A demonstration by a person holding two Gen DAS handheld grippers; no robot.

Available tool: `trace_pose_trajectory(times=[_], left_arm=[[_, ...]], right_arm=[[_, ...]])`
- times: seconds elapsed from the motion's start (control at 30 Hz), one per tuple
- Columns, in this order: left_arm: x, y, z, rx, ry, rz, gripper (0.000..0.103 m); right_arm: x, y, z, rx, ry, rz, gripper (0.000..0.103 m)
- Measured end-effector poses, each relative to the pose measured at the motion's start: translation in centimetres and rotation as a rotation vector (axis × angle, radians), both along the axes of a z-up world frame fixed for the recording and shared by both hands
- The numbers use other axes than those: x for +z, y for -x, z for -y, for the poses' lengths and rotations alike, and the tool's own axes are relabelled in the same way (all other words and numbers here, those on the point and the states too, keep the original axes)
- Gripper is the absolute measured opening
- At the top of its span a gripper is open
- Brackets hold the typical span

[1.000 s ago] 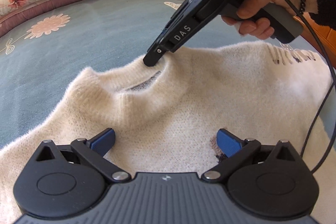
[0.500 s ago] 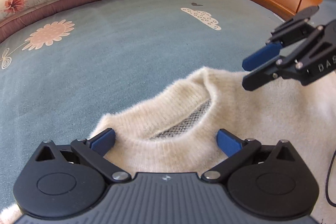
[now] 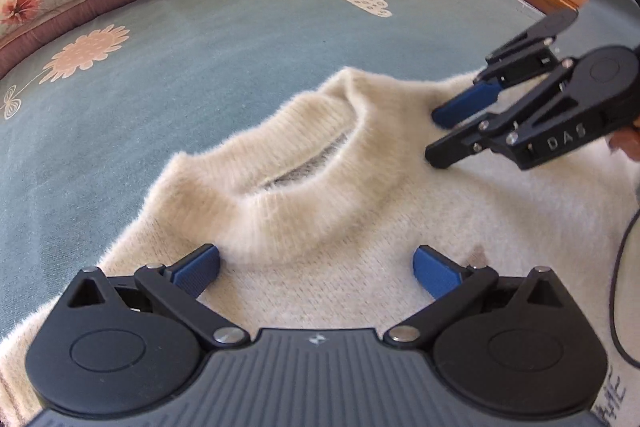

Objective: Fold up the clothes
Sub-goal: 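Lift both open grippers back over the sweater body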

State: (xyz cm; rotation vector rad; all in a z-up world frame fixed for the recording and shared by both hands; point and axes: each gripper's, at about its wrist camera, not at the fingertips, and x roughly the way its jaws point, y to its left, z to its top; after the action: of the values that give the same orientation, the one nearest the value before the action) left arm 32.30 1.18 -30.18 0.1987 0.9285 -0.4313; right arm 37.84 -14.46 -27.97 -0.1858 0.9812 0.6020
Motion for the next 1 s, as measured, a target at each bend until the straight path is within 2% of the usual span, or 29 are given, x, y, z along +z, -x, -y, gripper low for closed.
trace_pose_trajectory(times=[0.2, 0.3, 0.5, 0.53, 0.57, 0.6, 0.67, 0.73, 0.9, 0.97, 1.0], left_arm=[[1.2, -0.8, 0.5, 0.022, -0.022, 0.014, 0.102], [2.4, 1.0, 0.7, 0.011, -0.033, 0.02, 0.102], [4.2, 7.0, 2.5, -0.09, -0.105, 0.024, 0.102], [4.2, 8.1, 2.9, -0.094, -0.113, 0.014, 0.102], [4.1, 8.9, 3.2, -0.082, -0.12, -0.003, 0.102], [3.7, 9.7, 3.6, -0.069, -0.131, -0.025, 0.102], [2.8, 11.2, 4.2, -0.043, -0.143, -0.056, 0.102], [2.2, 12.7, 4.4, 0.001, -0.13, -0.051, 0.102], [1.4, 14.0, 2.7, 0.156, -0.034, -0.078, 0.103], [1.5, 14.1, 2.7, 0.164, -0.039, -0.083, 0.102], [1.6, 14.2, 2.8, 0.162, -0.048, -0.084, 0.102]], right_arm=[[1.0, -1.4, 0.4, -0.071, -0.041, -0.028, 0.042], [2.2, -0.2, 1.1, -0.082, -0.025, -0.007, 0.049], [4.2, 3.1, 2.4, -0.098, 0.022, -0.007, 0.05], [4.6, 3.9, 2.5, -0.104, 0.022, -0.014, 0.054], [4.8, 4.6, 2.5, -0.108, 0.019, -0.027, 0.062], [4.8, 5.5, 2.3, -0.107, 0.019, -0.04, 0.064], [4.1, 7.5, 1.7, -0.104, 0.034, -0.051, 0.064], [2.8, 9.7, 1.0, -0.113, 0.064, -0.035, 0.064], [0.0, 16.2, 1.7, -0.163, 0.107, 0.04, 0.068], [0.1, 18.0, 2.9, -0.203, 0.088, 0.016, 0.075], [0.1, 18.8, 3.5, -0.223, 0.075, -0.006, 0.076]])
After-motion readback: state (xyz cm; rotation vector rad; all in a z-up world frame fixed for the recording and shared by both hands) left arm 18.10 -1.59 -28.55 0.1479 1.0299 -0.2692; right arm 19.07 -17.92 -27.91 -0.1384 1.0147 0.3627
